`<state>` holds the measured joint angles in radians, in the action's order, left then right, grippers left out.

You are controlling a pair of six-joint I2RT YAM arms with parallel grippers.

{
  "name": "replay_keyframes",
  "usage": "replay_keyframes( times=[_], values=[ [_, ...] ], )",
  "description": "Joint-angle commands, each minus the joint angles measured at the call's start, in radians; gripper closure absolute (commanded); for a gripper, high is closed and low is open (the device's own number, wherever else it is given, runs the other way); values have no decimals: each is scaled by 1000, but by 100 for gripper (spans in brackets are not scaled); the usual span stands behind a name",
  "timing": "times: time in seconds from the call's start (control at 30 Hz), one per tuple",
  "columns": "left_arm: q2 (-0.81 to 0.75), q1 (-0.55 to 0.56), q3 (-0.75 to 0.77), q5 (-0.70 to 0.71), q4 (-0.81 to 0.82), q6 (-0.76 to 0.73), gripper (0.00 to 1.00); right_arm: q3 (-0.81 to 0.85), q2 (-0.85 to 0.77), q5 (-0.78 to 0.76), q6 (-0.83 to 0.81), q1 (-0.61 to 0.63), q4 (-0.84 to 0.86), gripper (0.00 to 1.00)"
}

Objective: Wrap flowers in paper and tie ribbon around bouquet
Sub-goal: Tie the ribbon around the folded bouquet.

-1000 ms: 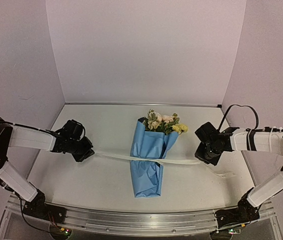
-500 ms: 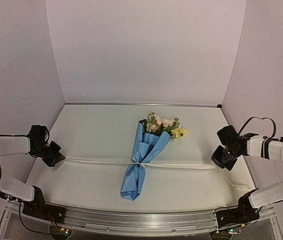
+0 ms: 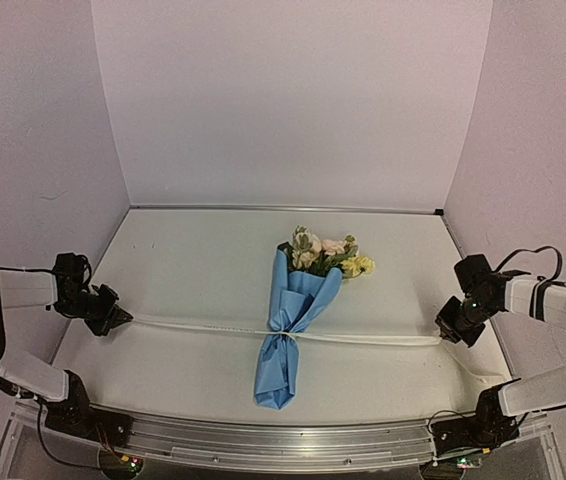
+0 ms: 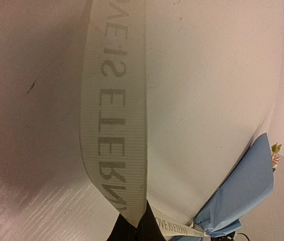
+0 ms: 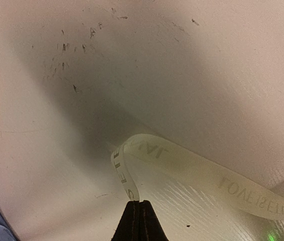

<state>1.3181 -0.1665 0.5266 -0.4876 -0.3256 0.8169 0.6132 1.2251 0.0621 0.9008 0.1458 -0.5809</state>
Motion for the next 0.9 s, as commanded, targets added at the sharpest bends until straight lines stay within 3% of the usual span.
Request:
replay_keyframes(
  times=[0.0, 0.2, 0.27, 0.33, 0.43, 0.5, 0.6, 0.73, 0.87],
  values=[
    [-2, -44, 44, 231, 64, -92, 100, 64, 43, -253, -70, -70, -130, 100],
    [54, 9, 95, 222, 27, -110, 100, 87, 31, -195, -73, -34, -127, 100],
    [64, 20, 115, 210, 29, -112, 96, 99, 19, -198, -81, -13, -143, 99],
    [70, 32, 149, 213, 9, -129, 87, 110, 3, -201, -92, 13, -154, 81],
    [53, 58, 199, 234, -21, -159, 58, 135, -31, -223, -121, 75, -180, 51],
    [30, 93, 227, 246, -30, -190, 46, 156, -56, -246, -161, 142, -186, 37],
    [22, 215, 291, 212, -27, -248, 39, 179, -69, -192, -256, 250, -110, 29],
    [93, 418, 375, 70, 19, -330, 37, 214, -18, -82, -419, 413, 46, 26],
    [213, 615, 492, 32, 1, -452, 36, 282, 101, 3, -491, 501, 98, 25]
  ],
)
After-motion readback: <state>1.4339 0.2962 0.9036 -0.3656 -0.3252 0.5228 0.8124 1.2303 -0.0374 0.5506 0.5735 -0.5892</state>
